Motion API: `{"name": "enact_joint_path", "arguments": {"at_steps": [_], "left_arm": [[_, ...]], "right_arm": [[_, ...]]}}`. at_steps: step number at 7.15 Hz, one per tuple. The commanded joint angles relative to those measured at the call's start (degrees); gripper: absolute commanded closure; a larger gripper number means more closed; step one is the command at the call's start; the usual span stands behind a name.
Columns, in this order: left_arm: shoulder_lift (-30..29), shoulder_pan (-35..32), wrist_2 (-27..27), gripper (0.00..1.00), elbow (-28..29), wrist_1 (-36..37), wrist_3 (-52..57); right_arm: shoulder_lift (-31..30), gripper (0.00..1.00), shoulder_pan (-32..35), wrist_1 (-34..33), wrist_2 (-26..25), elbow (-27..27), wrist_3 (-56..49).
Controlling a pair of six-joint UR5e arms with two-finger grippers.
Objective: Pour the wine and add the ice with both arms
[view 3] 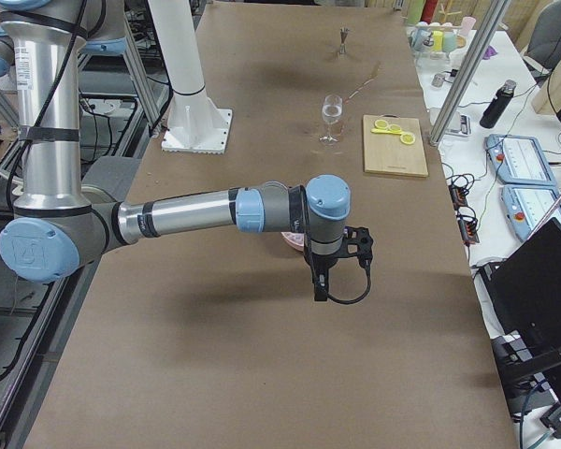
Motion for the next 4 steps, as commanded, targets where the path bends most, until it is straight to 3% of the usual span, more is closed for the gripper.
{"name": "enact_joint_path", "arguments": {"at_steps": [1, 4], "left_arm": [[0.6, 1.0, 1.8, 0.02, -1.5, 0.0, 0.3], [1.0, 1.4, 1.5, 0.02, -2.8, -4.4, -4.4]], "right_arm": [[0.3, 0.0, 0.5, 0.0, 0.0, 0.4, 0.1], [0.1, 0.0, 0.5, -0.5, 0.2, 2.1, 0.9]]}}
